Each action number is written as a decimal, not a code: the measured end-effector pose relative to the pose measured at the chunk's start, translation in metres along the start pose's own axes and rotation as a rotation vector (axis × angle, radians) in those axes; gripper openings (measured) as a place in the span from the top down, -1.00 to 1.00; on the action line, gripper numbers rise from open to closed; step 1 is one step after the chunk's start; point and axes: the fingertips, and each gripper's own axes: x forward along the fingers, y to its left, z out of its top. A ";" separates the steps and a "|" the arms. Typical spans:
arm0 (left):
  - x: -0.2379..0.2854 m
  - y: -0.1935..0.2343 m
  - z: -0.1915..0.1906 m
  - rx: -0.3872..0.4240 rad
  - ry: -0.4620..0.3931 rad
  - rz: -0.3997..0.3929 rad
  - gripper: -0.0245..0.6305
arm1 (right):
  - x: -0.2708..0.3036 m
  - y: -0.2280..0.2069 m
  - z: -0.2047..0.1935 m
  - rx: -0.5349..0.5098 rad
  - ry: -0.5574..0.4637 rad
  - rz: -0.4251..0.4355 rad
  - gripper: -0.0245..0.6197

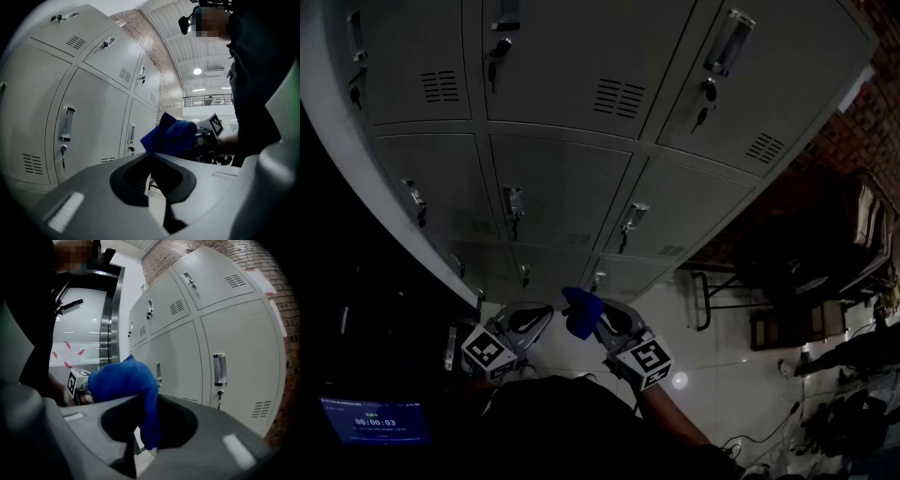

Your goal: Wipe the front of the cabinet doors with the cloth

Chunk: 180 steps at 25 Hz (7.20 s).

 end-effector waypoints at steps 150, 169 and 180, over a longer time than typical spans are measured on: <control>0.094 -0.061 0.071 -0.016 -0.064 -0.167 0.93 | 0.031 -0.191 0.099 -0.041 -0.070 -0.307 0.70; 0.101 -0.050 0.060 -0.028 -0.036 -0.109 0.93 | 0.021 -0.250 0.073 -0.004 -0.012 -0.425 0.70; 0.138 -0.068 0.051 -0.037 -0.013 -0.164 0.93 | -0.046 -0.311 0.053 0.021 0.012 -0.555 0.70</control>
